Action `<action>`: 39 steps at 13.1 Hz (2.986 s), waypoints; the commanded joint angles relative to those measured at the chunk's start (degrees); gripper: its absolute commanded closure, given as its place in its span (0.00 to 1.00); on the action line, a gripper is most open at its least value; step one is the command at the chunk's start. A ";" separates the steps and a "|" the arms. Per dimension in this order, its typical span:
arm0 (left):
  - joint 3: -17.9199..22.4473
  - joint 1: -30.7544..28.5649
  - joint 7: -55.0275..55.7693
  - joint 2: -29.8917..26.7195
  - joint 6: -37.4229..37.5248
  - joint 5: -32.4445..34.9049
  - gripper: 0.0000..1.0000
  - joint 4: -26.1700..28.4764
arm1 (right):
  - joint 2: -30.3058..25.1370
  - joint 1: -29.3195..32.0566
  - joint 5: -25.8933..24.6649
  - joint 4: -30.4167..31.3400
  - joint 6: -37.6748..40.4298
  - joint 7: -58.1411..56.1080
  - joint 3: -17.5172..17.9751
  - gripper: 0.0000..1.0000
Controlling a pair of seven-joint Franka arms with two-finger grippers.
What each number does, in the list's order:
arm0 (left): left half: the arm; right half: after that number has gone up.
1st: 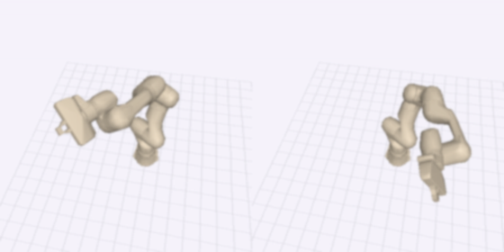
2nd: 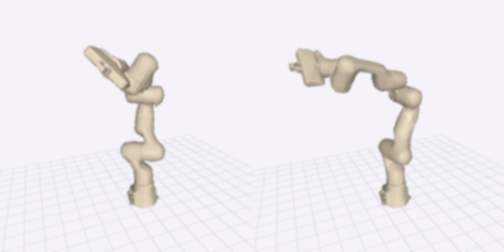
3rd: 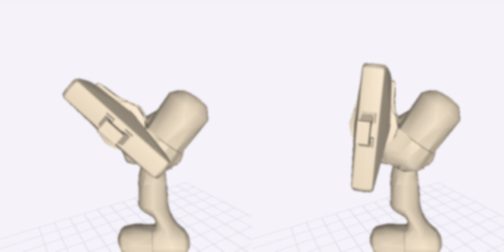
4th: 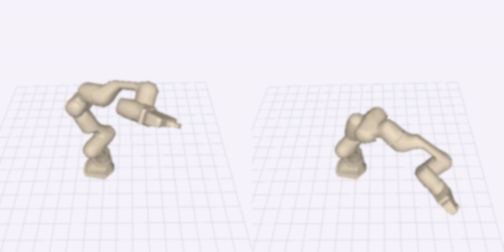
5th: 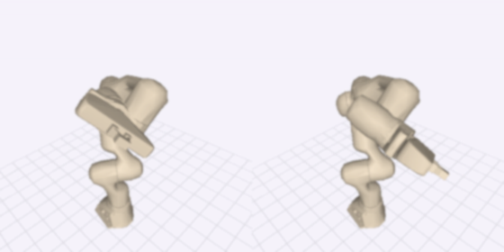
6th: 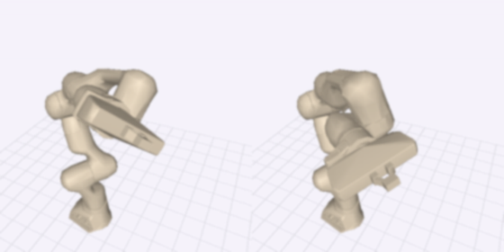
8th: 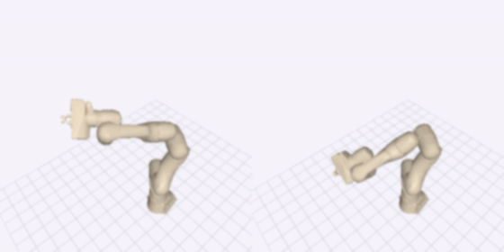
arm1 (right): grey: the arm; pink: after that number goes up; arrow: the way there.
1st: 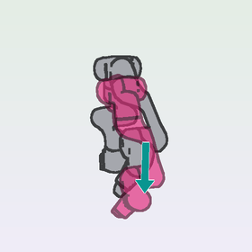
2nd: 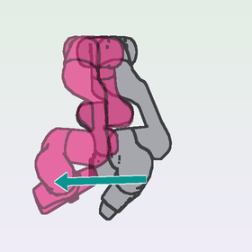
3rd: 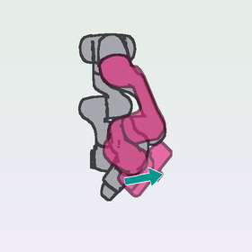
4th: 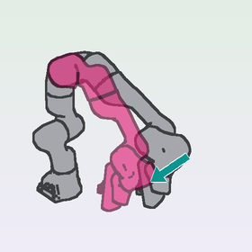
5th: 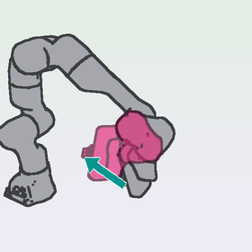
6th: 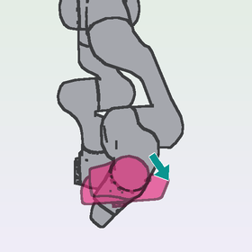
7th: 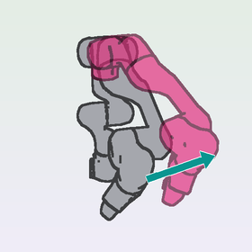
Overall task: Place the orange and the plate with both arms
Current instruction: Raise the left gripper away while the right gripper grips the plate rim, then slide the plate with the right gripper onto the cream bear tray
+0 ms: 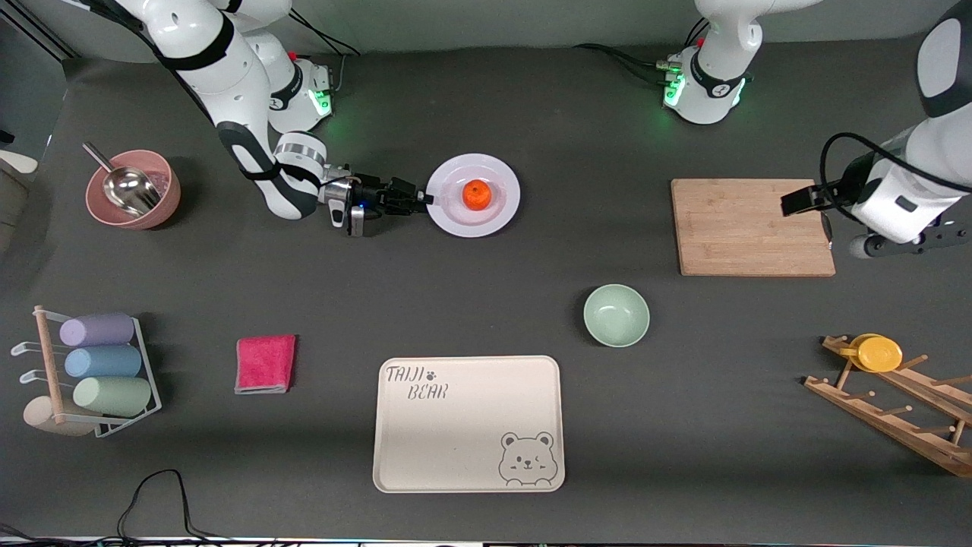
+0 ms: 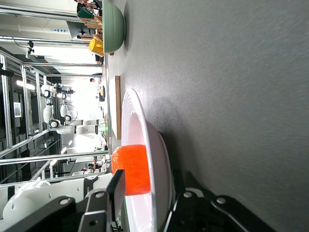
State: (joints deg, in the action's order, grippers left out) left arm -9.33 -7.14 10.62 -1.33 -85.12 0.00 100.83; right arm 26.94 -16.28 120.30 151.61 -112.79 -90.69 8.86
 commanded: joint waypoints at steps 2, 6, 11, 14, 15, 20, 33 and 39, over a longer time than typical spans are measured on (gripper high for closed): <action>10.34 8.85 -5.70 -3.68 2.33 2.55 0.00 1.56 | 2.59 -0.51 2.57 -2.02 -1.11 -2.30 1.86 0.57; 13.90 12.24 -5.70 -3.16 2.42 2.64 0.00 1.04 | 2.41 -0.07 2.57 -2.02 -1.03 -3.18 1.86 1.00; 13.81 12.32 -5.79 -3.07 2.94 2.55 0.00 1.03 | -0.39 2.74 2.40 -2.02 -0.24 -1.78 1.95 1.00; 13.81 12.50 -5.79 -2.98 4.08 2.55 0.00 1.03 | -7.23 2.92 1.78 -1.84 -0.32 3.83 1.95 1.00; 13.72 12.41 -5.70 -2.98 4.35 2.55 0.00 0.95 | -9.17 3.01 1.69 -1.76 -0.32 4.90 1.95 1.00; 11.18 12.50 -4.74 -2.98 4.96 2.11 0.00 0.33 | -21.82 3.01 -0.66 -2.02 -5.57 20.17 4.93 1.00; 10.64 12.06 -4.73 -3.16 10.67 2.29 0.00 -3.44 | 12.74 6.43 -20.79 -52.15 -10.52 37.22 -1.21 1.00; 10.56 12.06 -4.73 -3.16 10.85 2.46 0.00 -3.54 | 29.37 6.26 -27.65 -79.68 -10.34 49.27 -3.50 1.00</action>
State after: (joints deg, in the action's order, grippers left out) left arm 1.27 4.68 5.69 -4.01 -75.82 1.63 98.07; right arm 49.61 -9.51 95.90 82.61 -123.78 -47.29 5.80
